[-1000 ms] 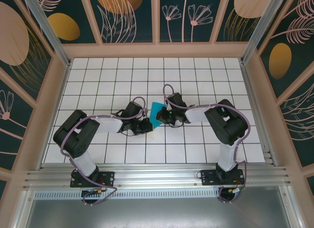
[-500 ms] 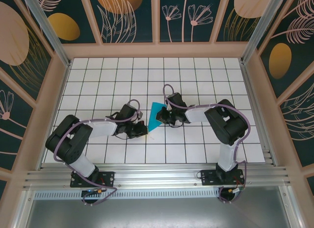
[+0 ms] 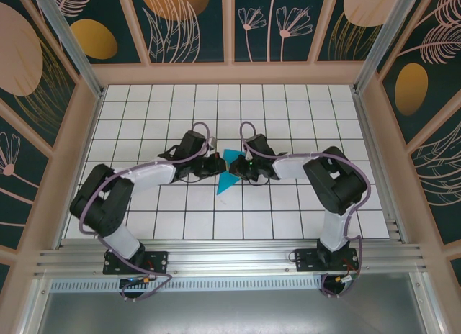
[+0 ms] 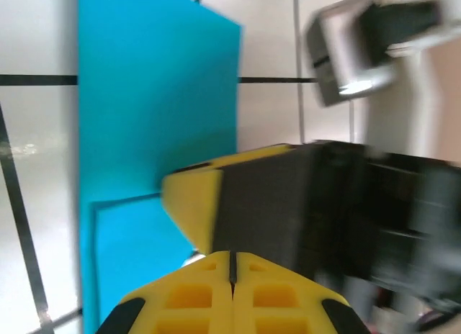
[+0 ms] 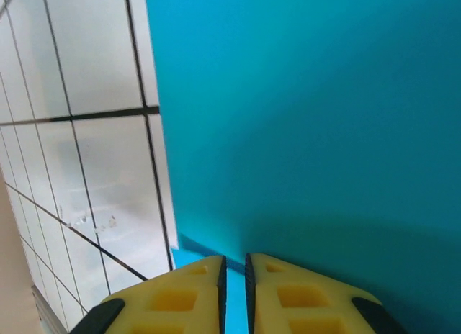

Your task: Fold a paper plane with a square sheet of paper (pick it up from the middle)

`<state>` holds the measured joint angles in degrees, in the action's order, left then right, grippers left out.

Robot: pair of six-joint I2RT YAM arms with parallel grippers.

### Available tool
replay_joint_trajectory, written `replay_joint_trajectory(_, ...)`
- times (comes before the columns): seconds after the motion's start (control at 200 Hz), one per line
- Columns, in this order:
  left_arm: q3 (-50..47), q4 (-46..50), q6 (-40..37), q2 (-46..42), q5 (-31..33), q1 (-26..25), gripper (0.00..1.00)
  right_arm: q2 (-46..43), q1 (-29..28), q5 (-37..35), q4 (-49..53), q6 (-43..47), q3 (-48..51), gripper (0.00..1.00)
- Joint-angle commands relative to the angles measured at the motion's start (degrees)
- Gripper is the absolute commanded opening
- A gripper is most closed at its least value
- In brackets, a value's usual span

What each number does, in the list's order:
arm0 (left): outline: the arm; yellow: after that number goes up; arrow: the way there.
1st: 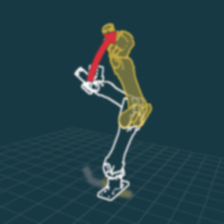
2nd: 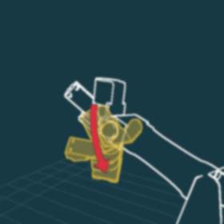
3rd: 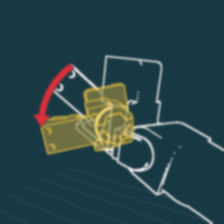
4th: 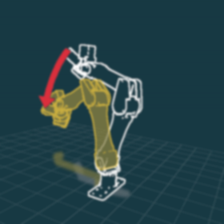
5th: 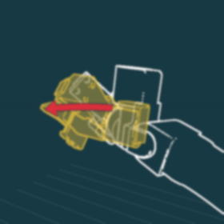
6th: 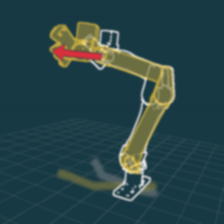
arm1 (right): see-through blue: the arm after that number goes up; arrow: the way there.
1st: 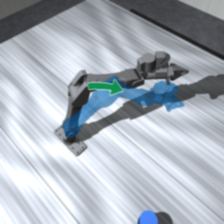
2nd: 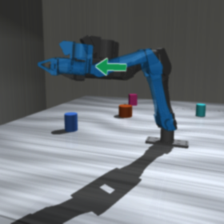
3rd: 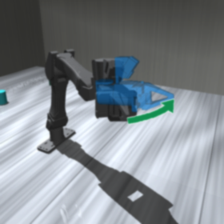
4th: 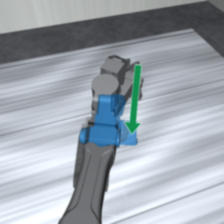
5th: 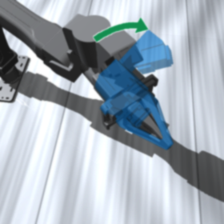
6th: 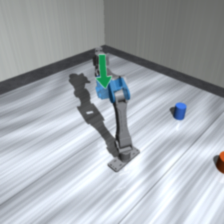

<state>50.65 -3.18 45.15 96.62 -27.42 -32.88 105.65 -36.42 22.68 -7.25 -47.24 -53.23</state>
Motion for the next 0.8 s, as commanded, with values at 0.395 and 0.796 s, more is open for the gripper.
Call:
replay_joint_trajectory(0.395, 2.55, 1.96, -4.41, 6.83, 5.19, 0.31, 0.04, -12.28, 2.77, -5.30, 1.16, -1.36, 8.36, 0.42)
replay_joint_trajectory(0.796, 3.92, 3.53, -6.01, 9.24, 7.29, 0.37, 0.04, -8.55, 2.77, -0.91, -4.78, -3.48, 9.69, 0.45)
